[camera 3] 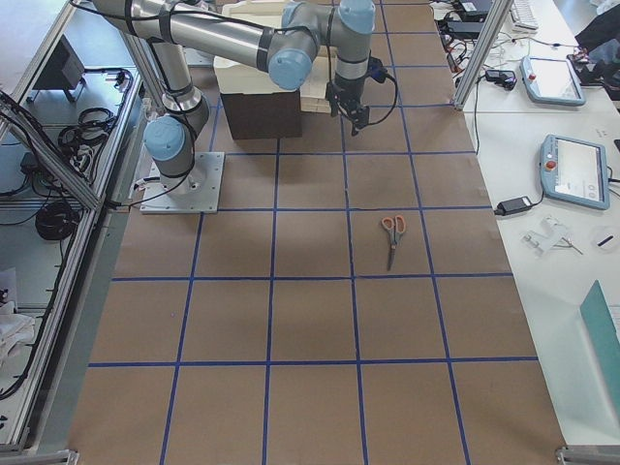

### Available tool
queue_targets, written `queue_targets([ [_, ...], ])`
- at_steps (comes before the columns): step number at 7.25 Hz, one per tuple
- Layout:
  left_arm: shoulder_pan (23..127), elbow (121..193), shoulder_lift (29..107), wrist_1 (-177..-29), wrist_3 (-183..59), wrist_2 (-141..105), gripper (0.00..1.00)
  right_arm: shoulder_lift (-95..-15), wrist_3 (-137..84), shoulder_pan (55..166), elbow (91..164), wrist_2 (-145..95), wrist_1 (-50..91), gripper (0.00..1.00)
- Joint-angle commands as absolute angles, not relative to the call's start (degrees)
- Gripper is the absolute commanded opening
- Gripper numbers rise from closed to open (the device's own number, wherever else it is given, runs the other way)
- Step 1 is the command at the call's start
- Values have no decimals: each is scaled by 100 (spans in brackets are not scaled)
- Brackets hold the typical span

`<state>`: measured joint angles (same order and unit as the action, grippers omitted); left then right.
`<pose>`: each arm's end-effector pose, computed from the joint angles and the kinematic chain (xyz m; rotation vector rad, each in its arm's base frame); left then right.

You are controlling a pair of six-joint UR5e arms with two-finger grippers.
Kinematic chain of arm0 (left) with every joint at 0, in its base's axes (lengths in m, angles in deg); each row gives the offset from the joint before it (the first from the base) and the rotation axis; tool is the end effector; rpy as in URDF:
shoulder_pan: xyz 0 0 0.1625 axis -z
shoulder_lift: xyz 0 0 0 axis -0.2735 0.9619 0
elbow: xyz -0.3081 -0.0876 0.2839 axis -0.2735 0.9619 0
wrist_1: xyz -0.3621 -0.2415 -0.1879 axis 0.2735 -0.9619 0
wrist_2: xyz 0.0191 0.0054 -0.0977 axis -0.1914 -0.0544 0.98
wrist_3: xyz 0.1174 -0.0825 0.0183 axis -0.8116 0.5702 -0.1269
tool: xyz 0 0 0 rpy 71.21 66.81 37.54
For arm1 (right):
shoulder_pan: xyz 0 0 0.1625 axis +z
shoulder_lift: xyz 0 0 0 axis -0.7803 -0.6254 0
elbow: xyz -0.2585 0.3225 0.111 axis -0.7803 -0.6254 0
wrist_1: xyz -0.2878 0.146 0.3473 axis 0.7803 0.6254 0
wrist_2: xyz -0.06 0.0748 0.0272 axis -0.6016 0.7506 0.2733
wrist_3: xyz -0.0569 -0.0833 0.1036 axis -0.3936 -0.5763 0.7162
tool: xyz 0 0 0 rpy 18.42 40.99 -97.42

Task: Put scissors in drawer and close it
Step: 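Move the right gripper over the grey-and-orange scissors and lower it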

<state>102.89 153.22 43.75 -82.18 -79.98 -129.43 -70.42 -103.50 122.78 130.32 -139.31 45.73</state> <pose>-0.1064 -0.5279 0.5074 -0.0051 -3.1400 0.0640 -0.0623 -0.5968 0.3674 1.1119 -2.9010 0.0150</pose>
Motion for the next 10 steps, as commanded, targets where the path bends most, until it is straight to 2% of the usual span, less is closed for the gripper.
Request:
queue_targets([
  [1, 10289, 15322, 4370, -8218, -7998, -12943, 100, -6253, -12592, 11731, 12809, -13944, 5033, 100],
  [4, 10289, 15322, 4362, -8218, -7998, -12934, 100, -4978, -14048, 11599, 12386, -14032, 6153, 100],
  [7, 10289, 15322, 4362, -8218, -7998, -12934, 100, -4265, -14550, 11187, 12333, -14006, 6281, 100],
  [10, 10289, 15322, 4362, -8218, -7998, -12934, 100, -3623, -14903, 11167, 11597, -13953, 6281, 100],
])
